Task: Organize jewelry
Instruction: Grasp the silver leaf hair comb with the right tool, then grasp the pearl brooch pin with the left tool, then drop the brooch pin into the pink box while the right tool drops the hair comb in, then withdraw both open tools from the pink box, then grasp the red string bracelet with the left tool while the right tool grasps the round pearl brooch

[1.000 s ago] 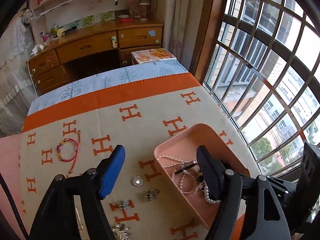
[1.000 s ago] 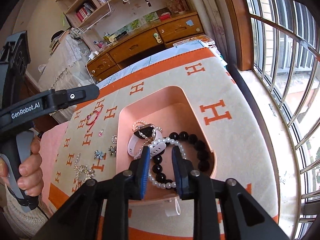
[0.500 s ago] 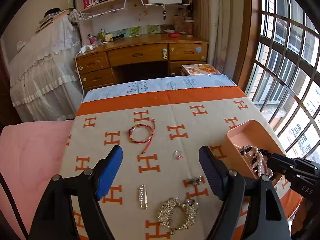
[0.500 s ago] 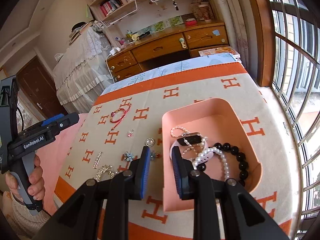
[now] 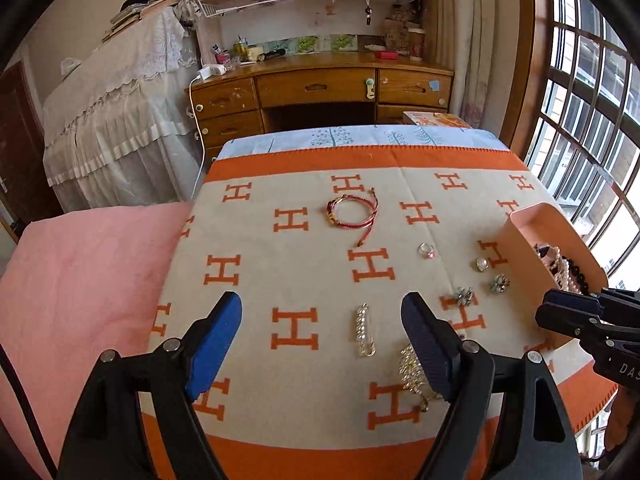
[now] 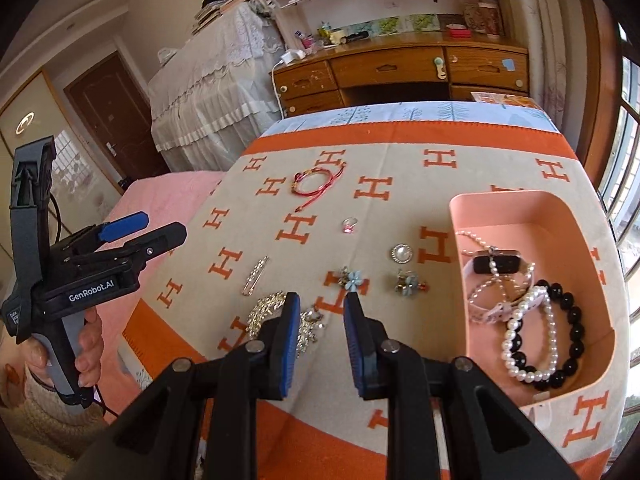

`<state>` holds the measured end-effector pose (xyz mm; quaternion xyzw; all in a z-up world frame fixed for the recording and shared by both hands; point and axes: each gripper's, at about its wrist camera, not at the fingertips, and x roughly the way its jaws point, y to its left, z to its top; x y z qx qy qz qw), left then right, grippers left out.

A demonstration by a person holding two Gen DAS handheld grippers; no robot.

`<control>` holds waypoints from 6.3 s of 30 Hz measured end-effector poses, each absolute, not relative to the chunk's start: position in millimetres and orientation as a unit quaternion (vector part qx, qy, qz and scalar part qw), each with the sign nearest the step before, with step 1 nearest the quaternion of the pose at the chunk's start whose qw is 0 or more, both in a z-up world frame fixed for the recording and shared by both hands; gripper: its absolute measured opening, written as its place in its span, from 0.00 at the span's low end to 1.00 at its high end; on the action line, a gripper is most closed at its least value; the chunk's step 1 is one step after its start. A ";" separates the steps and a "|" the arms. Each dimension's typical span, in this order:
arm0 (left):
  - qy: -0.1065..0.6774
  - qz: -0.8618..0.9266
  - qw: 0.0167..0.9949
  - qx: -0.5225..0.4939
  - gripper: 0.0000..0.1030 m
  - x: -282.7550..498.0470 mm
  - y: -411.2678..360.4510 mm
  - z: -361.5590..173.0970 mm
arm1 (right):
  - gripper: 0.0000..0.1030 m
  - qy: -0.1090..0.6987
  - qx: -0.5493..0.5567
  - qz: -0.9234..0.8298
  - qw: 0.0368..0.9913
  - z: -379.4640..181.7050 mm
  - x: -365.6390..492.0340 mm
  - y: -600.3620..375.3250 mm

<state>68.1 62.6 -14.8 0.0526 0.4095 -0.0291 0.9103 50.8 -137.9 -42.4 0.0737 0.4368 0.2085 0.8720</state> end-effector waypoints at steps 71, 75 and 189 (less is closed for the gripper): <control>0.537 -0.102 0.837 -0.038 0.10 121.7 46.3 -96.9 | 0.08 0.422 0.108 0.205 0.876 -12.9 81.8 -174.2; 0.512 -0.148 0.844 -0.065 0.10 115.8 41.5 -68.2 | 0.08 0.406 0.141 0.178 0.885 -10.3 71.2 -205.2; 0.492 -0.067 0.862 0.102 0.76 201.0 52.5 -6.2 | 0.12 0.608 0.022 0.129 0.783 -54.4 188.4 -115.3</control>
